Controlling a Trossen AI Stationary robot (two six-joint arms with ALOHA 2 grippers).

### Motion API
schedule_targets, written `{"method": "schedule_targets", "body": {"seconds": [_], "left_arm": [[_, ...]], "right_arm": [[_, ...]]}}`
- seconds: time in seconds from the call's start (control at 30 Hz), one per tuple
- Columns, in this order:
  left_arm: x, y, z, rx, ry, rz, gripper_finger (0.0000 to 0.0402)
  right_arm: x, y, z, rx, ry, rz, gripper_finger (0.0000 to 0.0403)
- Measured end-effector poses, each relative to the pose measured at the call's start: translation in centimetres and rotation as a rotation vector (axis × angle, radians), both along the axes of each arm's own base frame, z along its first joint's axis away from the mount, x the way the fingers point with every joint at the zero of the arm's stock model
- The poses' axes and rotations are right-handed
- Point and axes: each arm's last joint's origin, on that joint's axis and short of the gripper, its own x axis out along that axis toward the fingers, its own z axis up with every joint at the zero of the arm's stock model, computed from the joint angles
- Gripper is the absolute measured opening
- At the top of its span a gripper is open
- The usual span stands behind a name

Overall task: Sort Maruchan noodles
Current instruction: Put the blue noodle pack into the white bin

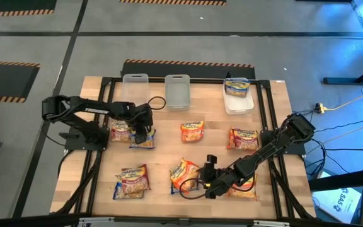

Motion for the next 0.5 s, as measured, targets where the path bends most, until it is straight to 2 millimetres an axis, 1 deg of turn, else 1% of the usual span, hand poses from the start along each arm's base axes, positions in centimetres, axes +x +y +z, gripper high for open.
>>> {"method": "schedule_targets", "body": {"seconds": [0.1,0.13,0.2,0.3,0.37,0.5], "left_arm": [[0.1,-0.2,0.1,0.013,-0.005,-0.022,0.0015],[0.1,-0.2,0.1,0.023,-0.005,-0.024,0.0008],[0.3,-0.4,0.3,0.044,0.0,-0.031,0.0006],[1.1,-0.8,1.2,0.104,0.005,-0.048,0.0002],[2.0,-1.2,2.4,0.154,-0.013,-0.068,0.0001],[3.6,-2.6,4.7,0.227,-0.059,-0.109,0.0001]], "right_arm": [[0.0,0.0,0.0,0.0,0.0,0.0,0.0202],[0.0,0.0,0.0,0.0,0.0,0.0,0.0202],[0.0,0.0,0.0,0.0,0.0,0.0,0.0202],[0.0,0.0,0.0,0.002,0.0,0.0,0.0202],[0.0,0.0,0.2,0.006,-0.003,0.001,0.0202],[-0.4,-0.2,1.8,0.039,-0.029,-0.002,0.0202]]}}
